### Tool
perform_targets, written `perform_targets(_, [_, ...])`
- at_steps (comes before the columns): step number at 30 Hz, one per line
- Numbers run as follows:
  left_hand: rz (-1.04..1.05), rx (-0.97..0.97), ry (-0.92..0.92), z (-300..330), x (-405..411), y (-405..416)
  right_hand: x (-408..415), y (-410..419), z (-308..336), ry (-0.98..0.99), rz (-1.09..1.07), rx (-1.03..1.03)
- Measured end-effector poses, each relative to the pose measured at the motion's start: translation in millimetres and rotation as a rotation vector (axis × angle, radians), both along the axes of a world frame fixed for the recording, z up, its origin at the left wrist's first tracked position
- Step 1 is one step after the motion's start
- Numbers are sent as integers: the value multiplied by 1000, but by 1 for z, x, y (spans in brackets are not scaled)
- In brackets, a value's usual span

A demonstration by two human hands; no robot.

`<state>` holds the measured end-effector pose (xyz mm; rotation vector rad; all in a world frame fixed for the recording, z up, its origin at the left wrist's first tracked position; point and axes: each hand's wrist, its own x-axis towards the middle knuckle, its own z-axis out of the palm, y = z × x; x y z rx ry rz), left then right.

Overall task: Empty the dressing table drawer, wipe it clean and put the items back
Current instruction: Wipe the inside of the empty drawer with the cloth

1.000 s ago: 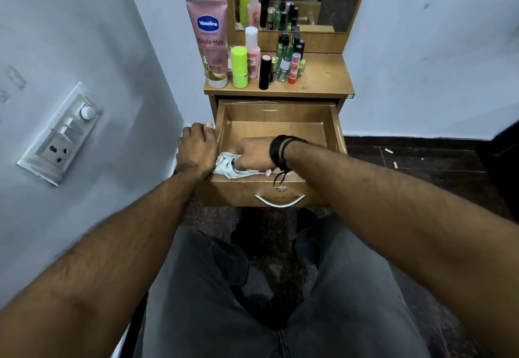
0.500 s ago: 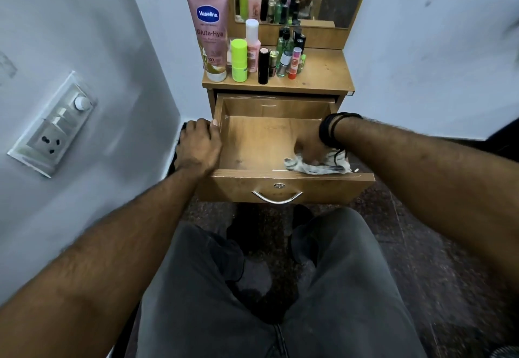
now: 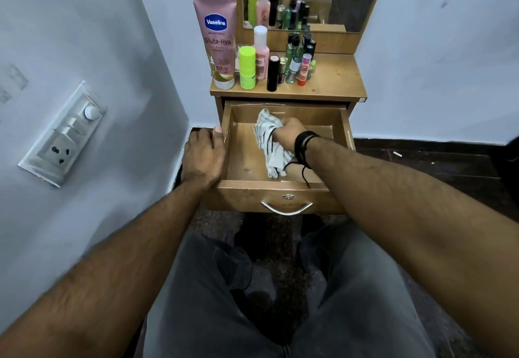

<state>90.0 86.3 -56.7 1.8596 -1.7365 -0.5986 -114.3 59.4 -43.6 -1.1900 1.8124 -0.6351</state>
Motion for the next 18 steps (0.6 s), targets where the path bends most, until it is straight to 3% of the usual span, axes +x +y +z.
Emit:
perform_targets(4, [-8,3,-14,-3,0,-1,19,-19,-16,-357,-183,80])
perform_targets(8, [-7,9,-52,-5,1,-2,56,-42,-29,-538,-128,122])
perform_targets(12, [2,19,-64,-5,1,-1,74,-50,-29,-443,-2,13])
perform_targets(18, [-28,24,-101,-5,-2,0,51,-17,-34,-294,256,199])
